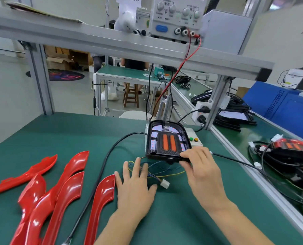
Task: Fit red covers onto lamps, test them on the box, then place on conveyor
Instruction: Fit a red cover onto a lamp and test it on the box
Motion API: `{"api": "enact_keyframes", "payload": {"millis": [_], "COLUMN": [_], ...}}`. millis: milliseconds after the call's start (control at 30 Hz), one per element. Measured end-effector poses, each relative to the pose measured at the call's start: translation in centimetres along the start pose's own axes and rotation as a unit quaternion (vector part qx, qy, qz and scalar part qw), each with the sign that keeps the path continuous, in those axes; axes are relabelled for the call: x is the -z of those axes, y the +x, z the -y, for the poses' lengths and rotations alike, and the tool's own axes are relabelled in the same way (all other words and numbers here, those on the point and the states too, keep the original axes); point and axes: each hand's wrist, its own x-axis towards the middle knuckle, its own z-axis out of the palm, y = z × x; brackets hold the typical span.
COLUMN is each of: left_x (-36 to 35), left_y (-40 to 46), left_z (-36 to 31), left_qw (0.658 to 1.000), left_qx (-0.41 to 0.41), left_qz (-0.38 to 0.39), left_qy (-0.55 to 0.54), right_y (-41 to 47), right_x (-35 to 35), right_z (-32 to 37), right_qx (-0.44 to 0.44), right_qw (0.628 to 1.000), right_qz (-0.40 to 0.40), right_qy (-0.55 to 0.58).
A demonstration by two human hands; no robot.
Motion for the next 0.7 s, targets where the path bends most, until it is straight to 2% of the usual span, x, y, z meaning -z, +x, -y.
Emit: {"api": "enact_keyframes", "payload": {"millis": [200,467,600,700], "left_x": [0.0,0.4,0.4,0.5], "left_y": [0.3,0.5,0.5,0.5], "left_z": [0.4,0.7,0.7,0.8], "left_qw": [1.0,0.995,0.996,0.995], "left_qx": [-0.01,-0.006,-0.012,-0.017], "left_qz": [0.006,0.003,0.008,0.007], "left_qy": [-0.024,-0.095,-0.093,-0.101], "right_y": [-5.0,-10.2,-11.2,-10.5], "right_x": [2.9,5.9,6.4,7.3], "right_z": [-2.2,-4.0,-4.5,-4.7], "right_qx": [-0.025,-0.041,-0.042,-0.031], "right_qw": [0.999,0.999,0.999,0.994], "right_qz": [0.018,-0.01,0.024,0.1], "right_qy": [-0.009,-0.032,-0.01,0.023]}}
